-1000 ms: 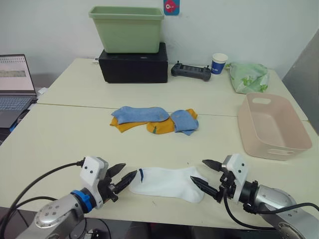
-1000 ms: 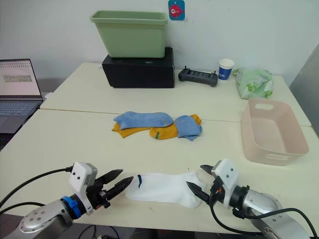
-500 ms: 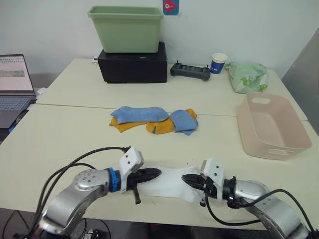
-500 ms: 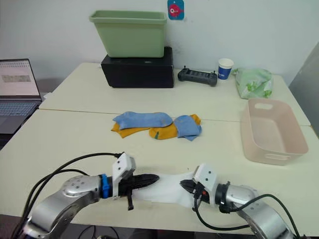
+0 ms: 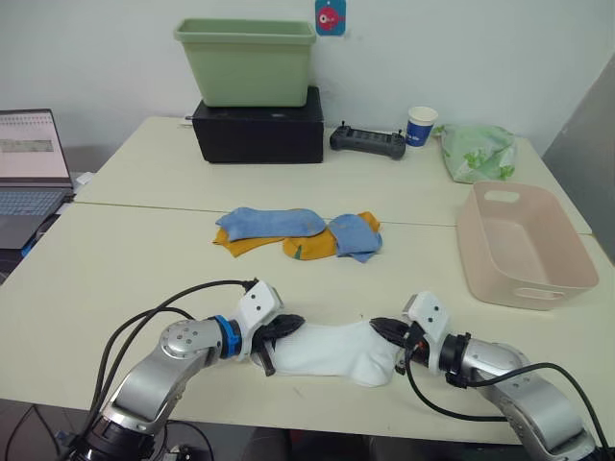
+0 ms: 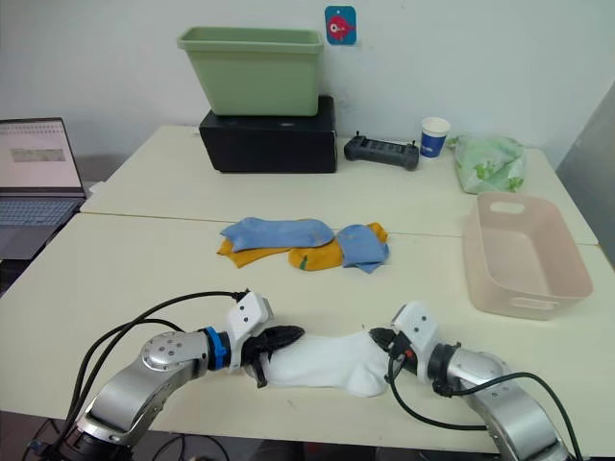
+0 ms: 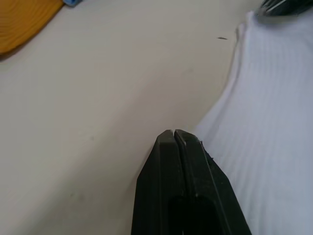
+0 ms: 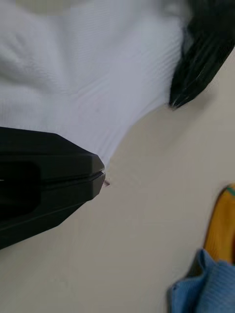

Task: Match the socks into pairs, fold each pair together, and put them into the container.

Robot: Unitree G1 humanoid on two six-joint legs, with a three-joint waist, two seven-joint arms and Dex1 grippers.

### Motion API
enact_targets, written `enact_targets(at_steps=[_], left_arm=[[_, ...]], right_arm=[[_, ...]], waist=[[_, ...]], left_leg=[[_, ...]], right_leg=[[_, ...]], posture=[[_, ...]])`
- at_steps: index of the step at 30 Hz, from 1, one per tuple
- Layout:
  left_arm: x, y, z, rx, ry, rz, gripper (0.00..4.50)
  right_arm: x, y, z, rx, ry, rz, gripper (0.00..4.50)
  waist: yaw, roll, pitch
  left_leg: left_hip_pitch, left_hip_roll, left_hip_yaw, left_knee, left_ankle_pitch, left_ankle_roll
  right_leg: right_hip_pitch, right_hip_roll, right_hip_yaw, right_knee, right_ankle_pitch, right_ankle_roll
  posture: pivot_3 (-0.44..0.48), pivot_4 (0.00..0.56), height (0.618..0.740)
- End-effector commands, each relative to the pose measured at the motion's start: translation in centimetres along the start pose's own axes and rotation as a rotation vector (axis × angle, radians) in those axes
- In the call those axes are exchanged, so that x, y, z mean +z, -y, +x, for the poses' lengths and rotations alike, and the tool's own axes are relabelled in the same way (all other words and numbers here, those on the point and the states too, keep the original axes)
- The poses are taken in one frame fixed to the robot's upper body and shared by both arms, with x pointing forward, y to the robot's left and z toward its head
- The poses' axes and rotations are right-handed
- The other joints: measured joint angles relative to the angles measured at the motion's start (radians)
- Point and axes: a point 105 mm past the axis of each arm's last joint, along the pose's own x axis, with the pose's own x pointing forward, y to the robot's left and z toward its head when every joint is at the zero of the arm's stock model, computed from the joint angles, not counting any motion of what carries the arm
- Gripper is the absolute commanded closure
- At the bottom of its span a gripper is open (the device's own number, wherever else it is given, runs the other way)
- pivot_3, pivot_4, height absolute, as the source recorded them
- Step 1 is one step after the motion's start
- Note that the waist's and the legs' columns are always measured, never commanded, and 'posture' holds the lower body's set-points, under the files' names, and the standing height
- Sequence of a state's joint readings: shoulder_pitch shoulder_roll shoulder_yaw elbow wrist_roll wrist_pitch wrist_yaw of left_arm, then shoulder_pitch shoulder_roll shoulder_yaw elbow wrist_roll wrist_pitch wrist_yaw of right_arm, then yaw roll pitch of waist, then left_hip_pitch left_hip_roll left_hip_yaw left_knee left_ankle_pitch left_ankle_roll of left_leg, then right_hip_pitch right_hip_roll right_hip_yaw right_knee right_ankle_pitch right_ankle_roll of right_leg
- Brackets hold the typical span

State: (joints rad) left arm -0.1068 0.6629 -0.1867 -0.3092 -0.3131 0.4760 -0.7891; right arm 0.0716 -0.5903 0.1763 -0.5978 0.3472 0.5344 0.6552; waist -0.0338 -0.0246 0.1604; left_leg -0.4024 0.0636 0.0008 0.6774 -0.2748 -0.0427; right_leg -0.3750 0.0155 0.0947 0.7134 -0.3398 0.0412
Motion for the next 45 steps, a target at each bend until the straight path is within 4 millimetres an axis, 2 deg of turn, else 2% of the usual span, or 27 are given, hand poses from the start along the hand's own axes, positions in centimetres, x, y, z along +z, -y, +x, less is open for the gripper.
enact_targets(at_steps=[1, 3, 6, 9, 12, 16, 18, 20, 26, 29, 34, 37, 40, 45], left_arm=[[3.7, 1.8, -0.8, -0.142, 0.086, 0.125, 4.50], [4.0, 3.2, -1.1, -0.240, 0.072, 0.126, 4.50], [2.9, 4.8, -1.5, -0.346, -0.009, 0.138, 4.50], [1.4, 3.8, -0.9, -0.268, -0.067, 0.105, 4.50], [-1.3, 1.7, -0.4, -0.136, -0.159, 0.036, 4.50], [-3.2, 1.5, -0.6, -0.117, -0.230, 0.021, 4.50], [-3.7, 1.3, -0.6, -0.098, -0.236, 0.008, 4.50], [-3.2, 1.2, -0.4, -0.090, -0.195, 0.001, 4.50], [1.8, 1.6, -0.6, -0.162, 0.016, -0.004, 4.50], [1.5, 2.7, -1.2, -0.256, -0.018, -0.006, 4.50], [0.4, 2.5, 0.1, -0.219, -0.022, 0.029, 4.50], [-0.8, 2.6, 1.3, -0.208, -0.041, 0.032, 4.50], [-1.9, 2.2, 1.5, -0.184, -0.072, 0.057, 4.50], [-2.3, 2.4, 1.1, -0.192, -0.075, 0.069, 4.50]], right_arm=[[1.9, -1.9, -0.8, 0.128, 0.040, -0.071, 4.47], [1.6, -2.6, -0.5, 0.177, 0.016, -0.077, 4.47], [0.7, -3.7, 0.1, 0.242, -0.031, -0.080, 4.47], [0.0, -4.0, 0.6, 0.256, -0.063, -0.090, 4.47], [-2.6, -3.0, 0.0, 0.199, -0.168, -0.068, 4.47], [-4.5, -2.5, -1.6, 0.172, -0.249, -0.051, 4.47], [-4.9, -2.3, -2.3, 0.154, -0.256, -0.037, 4.47], [-4.1, -2.2, -2.8, 0.133, -0.215, -0.023, 4.47], [-0.5, -3.0, -3.8, 0.126, -0.049, 0.074, 4.47], [0.1, -1.6, -4.2, 0.037, -0.029, 0.080, 4.47], [0.5, -0.6, -4.0, -0.035, 0.033, 0.166, 4.47], [-0.8, -0.5, -3.5, -0.088, 0.025, 0.211, 3.94], [-2.3, -1.0, -3.1, -0.109, -0.009, 0.213, 3.01], [-4.0, -0.9, -2.7, -0.151, -0.056, 0.185, 1.12]], waist=[[0.001, -0.001, 0.000], [0.001, -0.001, 0.000], [0.000, 0.000, 0.001], [0.002, 0.000, 0.001], [0.003, -0.001, 0.001], [0.004, -0.001, 0.000], [0.004, -0.001, -0.001], [0.004, -0.001, -0.003], [0.004, -0.001, -0.001], [0.001, -0.002, -0.001], [0.004, -0.001, 0.000], [0.004, -0.001, 0.000], [0.004, -0.001, 0.000], [0.004, 0.000, -0.001]], left_leg=[[0.000, 0.000, 0.000, 0.000, 0.000, 0.000], [0.000, 0.000, -0.001, 0.000, 0.000, 0.000], [0.001, 0.000, 0.000, 0.000, 0.000, 0.000], [0.001, 0.000, 0.000, 0.000, 0.000, 0.000], [0.001, 0.000, 0.000, 0.000, 0.000, 0.000], [0.001, 0.000, 0.000, 0.000, 0.000, 0.001], [0.003, 0.000, 0.000, 0.000, 0.000, 0.001], [0.003, 0.000, 0.000, 0.000, 0.000, 0.001], [0.002, 0.000, 0.000, 0.000, 0.000, 0.001], [0.002, 0.000, -0.001, 0.000, -0.001, 0.001], [0.002, 0.000, -0.001, -0.001, -0.001, 0.001], [0.001, 0.000, 0.000, -0.001, -0.001, 0.001], [0.002, 0.000, 0.000, -0.001, -0.001, 0.001], [0.002, 0.000, 0.001, -0.001, -0.001, 0.001]], right_leg=[[0.000, 0.000, -0.001, 0.000, 0.000, 0.000], [0.000, 0.000, -0.001, 0.000, 0.000, -0.001], [0.000, 0.000, 0.000, 0.000, -0.001, -0.001], [0.000, 0.000, 0.000, 0.000, -0.001, -0.001], [0.001, 0.000, 0.000, 0.000, -0.001, -0.001], [0.002, 0.000, -0.001, -0.001, -0.001, -0.001], [0.003, -0.001, 0.000, -0.001, -0.001, -0.001], [0.003, 0.000, 0.000, -0.001, -0.001, -0.001], [0.003, 0.000, -0.001, 0.000, -0.001, -0.001], [0.002, 0.000, -0.001, 0.000, -0.001, -0.001], [0.002, 0.000, -0.001, -0.001, -0.001, -0.001], [0.002, 0.000, -0.001, -0.001, -0.001, -0.001], [0.002, 0.000, -0.001, -0.001, -0.001, -0.001], [0.002, 0.000, 0.000, -0.001, -0.001, -0.001]], posture=[[0.000, 0.150, 0.696], [0.000, 0.150, 0.696], [0.000, 0.150, 0.696], [0.000, 0.150, 0.696], [0.000, 0.150, 0.696], [0.000, 0.150, 0.696], [0.000, 0.150, 0.696], [0.000, 0.150, 0.696], [0.000, 0.150, 0.696], [0.000, 0.150, 0.696], [0.000, 0.150, 0.696], [0.000, 0.150, 0.696], [0.000, 0.150, 0.696], [0.000, 0.150, 0.696]])
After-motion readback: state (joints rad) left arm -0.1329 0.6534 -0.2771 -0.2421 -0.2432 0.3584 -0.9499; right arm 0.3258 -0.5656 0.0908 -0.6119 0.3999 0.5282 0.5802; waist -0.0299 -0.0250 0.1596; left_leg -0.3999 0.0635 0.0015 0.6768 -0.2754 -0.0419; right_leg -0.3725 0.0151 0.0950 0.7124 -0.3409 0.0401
